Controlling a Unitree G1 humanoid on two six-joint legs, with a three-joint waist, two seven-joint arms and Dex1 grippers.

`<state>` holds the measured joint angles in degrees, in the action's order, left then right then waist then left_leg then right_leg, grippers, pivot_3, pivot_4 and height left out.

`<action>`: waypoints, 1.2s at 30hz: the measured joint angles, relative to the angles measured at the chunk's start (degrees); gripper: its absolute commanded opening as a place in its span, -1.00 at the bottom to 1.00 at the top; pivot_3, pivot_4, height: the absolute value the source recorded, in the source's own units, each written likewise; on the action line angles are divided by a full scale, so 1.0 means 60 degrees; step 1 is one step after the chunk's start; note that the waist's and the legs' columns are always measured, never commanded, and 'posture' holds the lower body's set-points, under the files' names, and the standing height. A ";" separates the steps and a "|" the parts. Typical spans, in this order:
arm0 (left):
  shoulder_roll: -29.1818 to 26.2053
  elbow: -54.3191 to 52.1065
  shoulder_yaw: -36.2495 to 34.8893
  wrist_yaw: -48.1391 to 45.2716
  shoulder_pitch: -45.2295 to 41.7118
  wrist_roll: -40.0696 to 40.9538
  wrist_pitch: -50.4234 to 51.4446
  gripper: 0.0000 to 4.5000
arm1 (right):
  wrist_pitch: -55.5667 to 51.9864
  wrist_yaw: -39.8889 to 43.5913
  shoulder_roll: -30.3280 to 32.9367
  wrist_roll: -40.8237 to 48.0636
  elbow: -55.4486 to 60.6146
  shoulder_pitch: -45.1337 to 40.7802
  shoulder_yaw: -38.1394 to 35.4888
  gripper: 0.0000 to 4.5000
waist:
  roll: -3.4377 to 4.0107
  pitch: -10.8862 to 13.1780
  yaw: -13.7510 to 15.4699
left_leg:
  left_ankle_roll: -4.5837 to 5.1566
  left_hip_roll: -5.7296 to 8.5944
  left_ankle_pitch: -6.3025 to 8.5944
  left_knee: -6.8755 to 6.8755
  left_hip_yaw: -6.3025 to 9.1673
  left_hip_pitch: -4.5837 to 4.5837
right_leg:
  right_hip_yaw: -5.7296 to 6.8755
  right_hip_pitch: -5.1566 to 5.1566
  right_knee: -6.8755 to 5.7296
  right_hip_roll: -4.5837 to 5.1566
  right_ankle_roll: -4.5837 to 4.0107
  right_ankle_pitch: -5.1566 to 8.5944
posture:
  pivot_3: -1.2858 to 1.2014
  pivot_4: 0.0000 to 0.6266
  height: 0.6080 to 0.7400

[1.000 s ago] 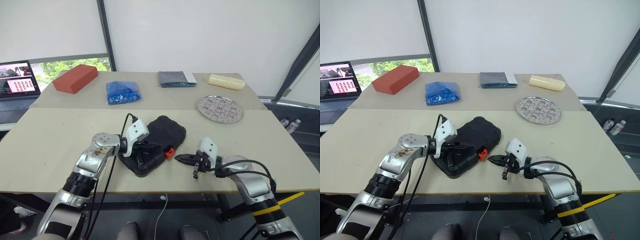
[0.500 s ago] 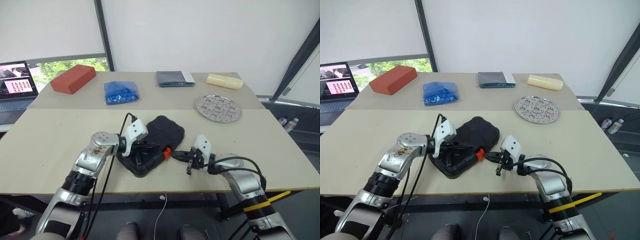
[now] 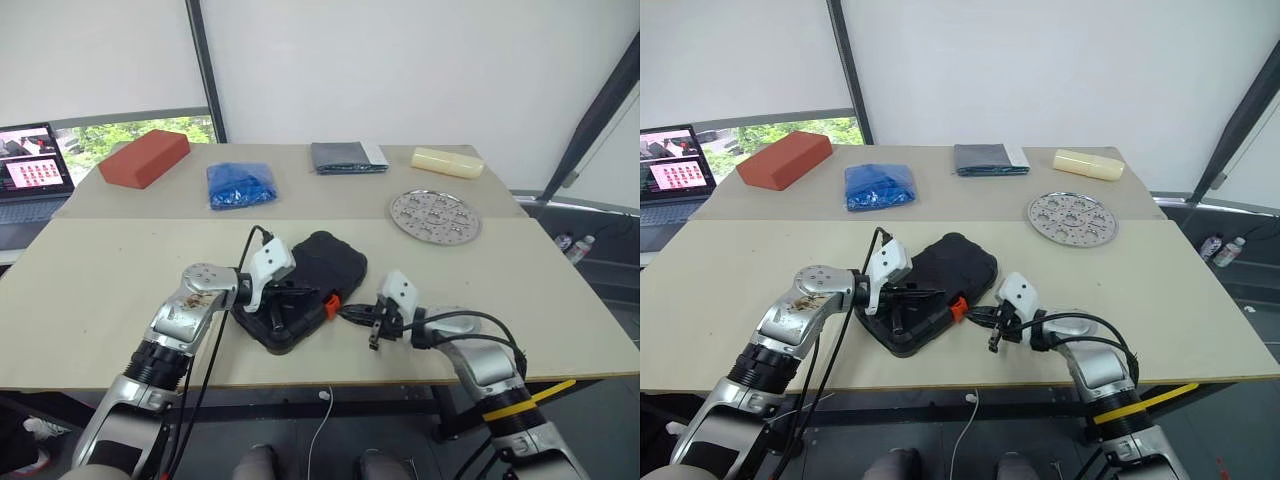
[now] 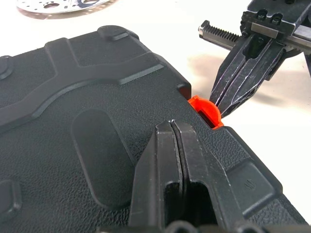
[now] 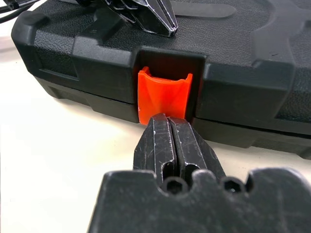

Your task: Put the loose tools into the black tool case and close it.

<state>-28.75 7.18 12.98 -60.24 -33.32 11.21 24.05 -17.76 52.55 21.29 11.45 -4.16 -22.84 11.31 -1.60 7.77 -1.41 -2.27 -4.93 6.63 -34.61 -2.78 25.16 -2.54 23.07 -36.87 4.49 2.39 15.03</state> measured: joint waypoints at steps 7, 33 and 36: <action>-0.0001 -0.0009 -0.0044 0.0093 0.0038 -0.0001 0.0041 -0.97 | -0.0096 0.0010 -0.0222 -0.0088 -0.0357 -0.0385 0.0209 -1.00 | -0.0006 -0.0005 -0.0182 | 0.0000 0.0000 0.0000 0.0036 0.0007 -0.0018 | -0.0001 -0.0004 0.0000 -0.0006 -0.0014 -0.0006 | 0.03 -0.52 1.00; -0.0226 -0.0913 -0.1563 -0.0436 0.1674 0.1240 -0.1177 -0.02 | 0.0683 0.0992 0.0832 0.0103 0.0283 -0.0064 -0.0336 -0.48 | -0.0004 -0.0005 -0.0192 | 0.0009 0.0005 0.0009 0.0132 0.0008 -0.0011 | -0.0016 0.0018 0.0012 -0.0014 -0.0027 0.0028 | 0.03 -0.52 1.00; -0.0794 -0.1224 -0.2756 -0.1059 0.2756 0.2166 -0.1599 0.45 | 0.1447 0.1573 0.1666 0.0251 0.0389 0.0499 -0.0790 -0.04 | -0.0003 0.0011 -0.0188 | 0.0037 0.0002 0.0016 0.0138 0.0012 -0.0010 | -0.0015 0.0023 0.0005 -0.0017 -0.0043 0.0039 | 0.03 -0.52 1.00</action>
<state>-33.51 -0.17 -3.56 -66.59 -16.79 24.21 14.46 -9.08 61.99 31.28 12.95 -1.83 -19.84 6.57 -1.62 7.83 -2.54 -2.05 -4.92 6.73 -33.78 -2.71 25.10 -2.62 23.21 -36.84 4.39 2.13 15.27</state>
